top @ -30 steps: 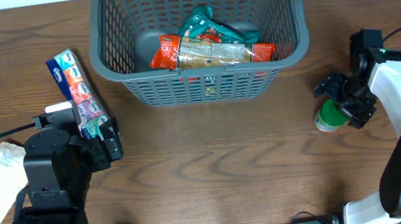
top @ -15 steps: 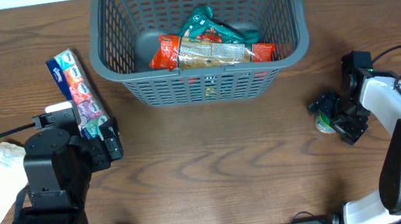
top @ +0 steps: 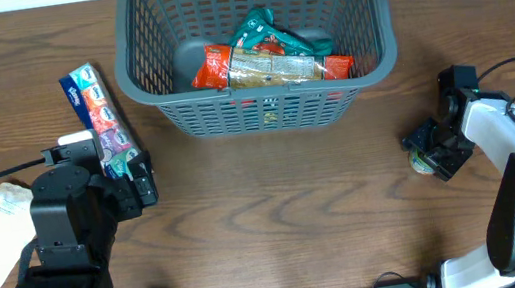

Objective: Pack container
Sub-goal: 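Lower the right gripper and grasp the green-lidded jar, then lift the jar with the right gripper and release it into the basket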

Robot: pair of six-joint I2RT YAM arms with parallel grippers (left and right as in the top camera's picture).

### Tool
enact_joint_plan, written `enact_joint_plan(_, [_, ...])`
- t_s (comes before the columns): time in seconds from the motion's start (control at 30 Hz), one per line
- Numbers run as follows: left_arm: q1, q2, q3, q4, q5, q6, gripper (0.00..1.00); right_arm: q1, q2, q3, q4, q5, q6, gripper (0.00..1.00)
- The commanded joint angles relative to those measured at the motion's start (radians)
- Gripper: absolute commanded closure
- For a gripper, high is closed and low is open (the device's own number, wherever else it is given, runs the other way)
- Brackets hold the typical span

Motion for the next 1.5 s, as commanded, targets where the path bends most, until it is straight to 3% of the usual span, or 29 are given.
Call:
enact_joint_plan(0.0, [-0.003, 0.0, 0.02, 0.0, -0.008, -0.005, 0.01, 0.006, 0.007, -0.013, -0.003, 0.009, 0.001, 0.63])
enact_joint_plan(0.03, [-0.003, 0.0, 0.02, 0.0, -0.008, -0.005, 0.01, 0.006, 0.007, -0.013, -0.003, 0.009, -0.006, 0.7])
enact_joint_plan(0.13, [-0.003, 0.0, 0.02, 0.0, -0.008, -0.005, 0.01, 0.006, 0.007, -0.013, -0.004, 0.009, -0.009, 0.79])
enact_joint_plan(0.2, [-0.003, 0.0, 0.02, 0.0, -0.008, -0.005, 0.01, 0.006, 0.007, -0.013, -0.002, 0.009, -0.009, 0.96])
enact_joint_plan(0.23, [-0.003, 0.0, 0.02, 0.0, -0.008, -0.005, 0.01, 0.006, 0.007, -0.012, -0.002, 0.009, -0.009, 0.99])
enact_joint_plan(0.57, [-0.003, 0.0, 0.02, 0.0, -0.008, -0.005, 0.01, 0.006, -0.048, 0.14, -0.08, 0.037, -0.134, 0.99])
enact_joint_plan(0.97, [-0.003, 0.0, 0.02, 0.0, -0.008, -0.005, 0.01, 0.06, -0.157, 0.764, -0.348, 0.197, -0.391, 0.98])
enact_joint_plan(1.2, [-0.003, 0.0, 0.02, 0.0, -0.008, -0.005, 0.01, 0.238, -0.156, 1.026, -0.329, 0.058, -0.732, 0.99])
enact_joint_plan(1.27, [-0.003, 0.0, 0.02, 0.0, -0.008, -0.005, 0.01, 0.314, -0.156, 1.053, -0.304, -0.003, -0.867, 0.99])
enact_joint_plan(1.47, [-0.003, 0.0, 0.02, 0.0, -0.008, -0.005, 0.01, 0.537, -0.128, 1.061, -0.183, -0.006, -1.097, 0.99])
